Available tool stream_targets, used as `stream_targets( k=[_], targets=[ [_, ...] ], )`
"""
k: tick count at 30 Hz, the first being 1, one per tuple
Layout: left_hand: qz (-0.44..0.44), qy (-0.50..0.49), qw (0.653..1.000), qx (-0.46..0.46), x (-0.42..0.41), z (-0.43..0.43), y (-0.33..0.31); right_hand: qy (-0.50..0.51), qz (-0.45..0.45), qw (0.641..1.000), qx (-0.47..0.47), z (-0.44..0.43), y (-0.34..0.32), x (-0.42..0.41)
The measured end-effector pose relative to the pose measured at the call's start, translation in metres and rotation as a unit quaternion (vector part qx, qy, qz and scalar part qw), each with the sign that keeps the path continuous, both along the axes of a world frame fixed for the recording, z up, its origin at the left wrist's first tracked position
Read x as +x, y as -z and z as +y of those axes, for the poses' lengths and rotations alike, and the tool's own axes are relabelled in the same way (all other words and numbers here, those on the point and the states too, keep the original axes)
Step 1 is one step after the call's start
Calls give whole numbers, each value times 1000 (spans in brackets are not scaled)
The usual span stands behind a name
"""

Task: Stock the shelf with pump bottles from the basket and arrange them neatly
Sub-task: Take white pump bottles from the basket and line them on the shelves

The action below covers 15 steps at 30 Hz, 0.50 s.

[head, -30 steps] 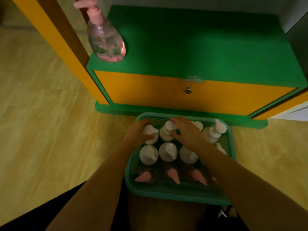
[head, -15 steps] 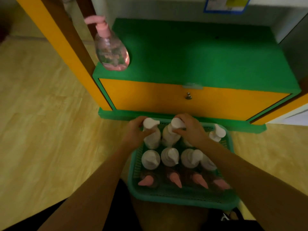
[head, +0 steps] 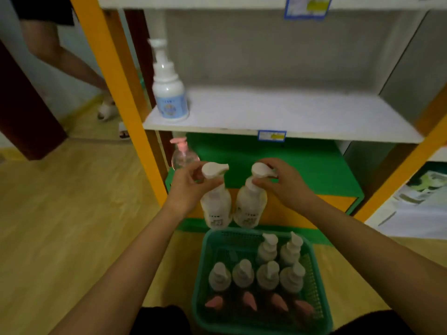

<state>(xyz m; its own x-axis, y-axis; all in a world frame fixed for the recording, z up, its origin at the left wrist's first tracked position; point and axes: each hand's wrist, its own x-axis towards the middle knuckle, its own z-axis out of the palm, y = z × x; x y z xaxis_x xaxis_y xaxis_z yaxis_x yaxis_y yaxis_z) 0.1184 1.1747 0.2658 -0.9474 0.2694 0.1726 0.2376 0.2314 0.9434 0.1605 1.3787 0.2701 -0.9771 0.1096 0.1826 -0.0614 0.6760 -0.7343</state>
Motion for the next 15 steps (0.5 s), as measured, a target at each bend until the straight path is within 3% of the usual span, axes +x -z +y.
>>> stream_targets(
  k=[8,15],
  targets=[
    [86,-115,988,63,17,10,-72,20,82,996,-38,-5,-97,22],
    [120,-103,983,96,18,11,-154,36,103,993,-52,-11,-179,21]
  ],
)
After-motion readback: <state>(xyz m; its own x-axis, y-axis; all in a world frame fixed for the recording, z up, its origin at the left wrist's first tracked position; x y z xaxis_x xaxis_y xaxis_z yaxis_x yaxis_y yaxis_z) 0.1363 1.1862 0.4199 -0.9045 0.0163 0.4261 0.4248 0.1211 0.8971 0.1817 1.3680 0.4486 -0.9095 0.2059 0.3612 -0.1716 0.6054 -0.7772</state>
